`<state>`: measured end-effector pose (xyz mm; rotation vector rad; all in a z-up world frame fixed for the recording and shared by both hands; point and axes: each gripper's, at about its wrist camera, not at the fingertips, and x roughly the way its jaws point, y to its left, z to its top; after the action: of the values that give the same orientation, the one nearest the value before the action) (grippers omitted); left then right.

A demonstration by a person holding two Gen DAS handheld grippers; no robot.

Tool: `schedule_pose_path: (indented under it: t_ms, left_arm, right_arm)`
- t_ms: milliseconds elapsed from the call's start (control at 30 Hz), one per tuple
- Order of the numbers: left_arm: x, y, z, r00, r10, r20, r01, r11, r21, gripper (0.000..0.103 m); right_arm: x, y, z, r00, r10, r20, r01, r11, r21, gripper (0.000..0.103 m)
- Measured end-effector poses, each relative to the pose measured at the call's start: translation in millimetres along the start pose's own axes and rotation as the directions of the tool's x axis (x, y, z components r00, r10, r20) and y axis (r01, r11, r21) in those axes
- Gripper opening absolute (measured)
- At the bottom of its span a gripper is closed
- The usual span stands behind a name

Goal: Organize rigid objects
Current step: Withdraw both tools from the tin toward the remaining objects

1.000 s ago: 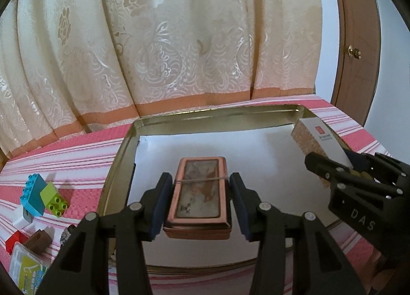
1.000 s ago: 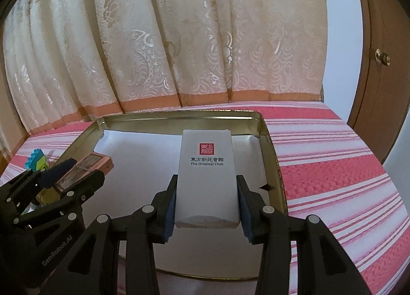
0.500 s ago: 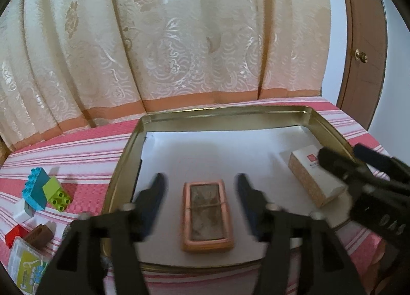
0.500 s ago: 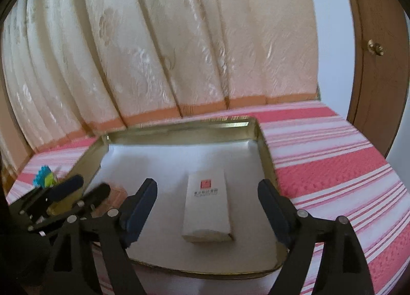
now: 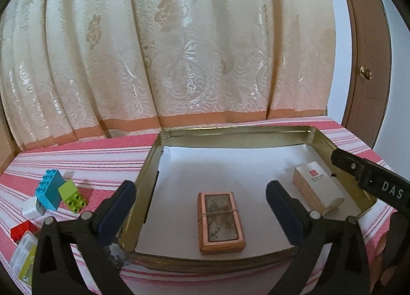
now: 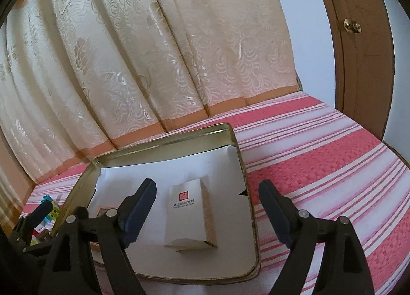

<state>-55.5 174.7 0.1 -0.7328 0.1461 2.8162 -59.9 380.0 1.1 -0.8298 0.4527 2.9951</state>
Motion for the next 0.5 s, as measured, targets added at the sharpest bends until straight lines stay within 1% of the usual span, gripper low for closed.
schedule_pose_path:
  t_ms: [267,333,500]
  left_arm:
    - [-13.8,6.4,-4.4,0.997,0.057,0.053,-0.060,0.996,0.064,0.103]
    - [-17.1,9.9,-5.7,0.996,0.060,0.060,-0.064,0.995,0.075,0.103]
    - [-22.5,25.8,-9.4,0.997,0.057,0.050,-0.059,0.997,0.051,0.103]
  right_arm:
    - [-7.9,11.7,-2.1,0.998,-0.035,0.054,0.039,0.996,-0.074,0.084]
    - [-12.1,13.5,-2.4,0.996,-0.042,0.073,0.048,0.995,-0.082,0.084]
    - [-23.7,20.4,-4.3,0.990,-0.054,0.130,0.067,0.993,-0.094,0.084]
